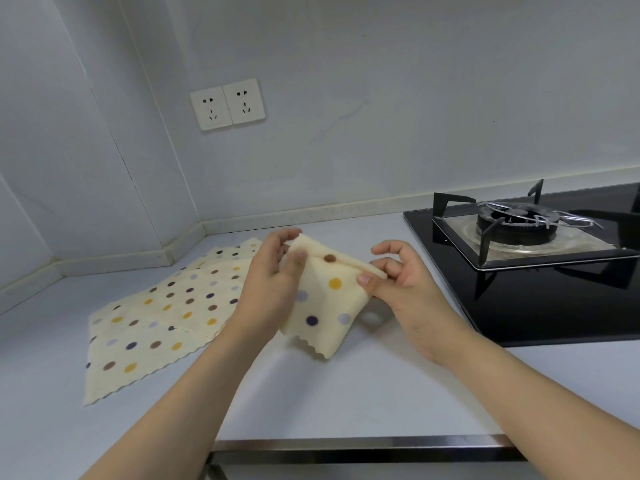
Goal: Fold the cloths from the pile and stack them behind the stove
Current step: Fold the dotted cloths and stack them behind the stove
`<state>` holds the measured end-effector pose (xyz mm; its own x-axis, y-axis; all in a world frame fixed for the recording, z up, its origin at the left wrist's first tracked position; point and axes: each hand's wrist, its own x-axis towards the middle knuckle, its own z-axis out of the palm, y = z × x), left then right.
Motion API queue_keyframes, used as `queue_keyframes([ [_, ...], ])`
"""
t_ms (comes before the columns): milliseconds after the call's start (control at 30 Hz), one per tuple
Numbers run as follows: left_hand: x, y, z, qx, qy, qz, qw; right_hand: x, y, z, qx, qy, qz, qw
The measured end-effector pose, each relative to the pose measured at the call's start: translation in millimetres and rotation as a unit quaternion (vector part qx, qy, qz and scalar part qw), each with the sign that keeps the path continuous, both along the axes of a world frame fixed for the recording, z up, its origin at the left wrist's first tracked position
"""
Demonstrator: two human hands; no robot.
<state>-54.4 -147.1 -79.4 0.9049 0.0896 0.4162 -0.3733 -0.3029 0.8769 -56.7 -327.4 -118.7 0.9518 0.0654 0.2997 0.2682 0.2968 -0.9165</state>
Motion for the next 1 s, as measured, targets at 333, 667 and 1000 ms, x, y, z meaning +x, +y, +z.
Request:
queue_keyframes([
  [333,3,-7,-4,-0.034,-0.019,0.019,0.999,1,4,1,0.027,0.17,0.109,0.979],
  [667,4,-5,-32,0.253,0.085,0.139,0.954,-1,0,-13,-0.393,-0.067,-0.252,0.882],
  [1000,8,12,-50,0.442,0.015,-0.014,0.897,-17,-7,-12,-0.689,-0.086,-0.07,0.717],
])
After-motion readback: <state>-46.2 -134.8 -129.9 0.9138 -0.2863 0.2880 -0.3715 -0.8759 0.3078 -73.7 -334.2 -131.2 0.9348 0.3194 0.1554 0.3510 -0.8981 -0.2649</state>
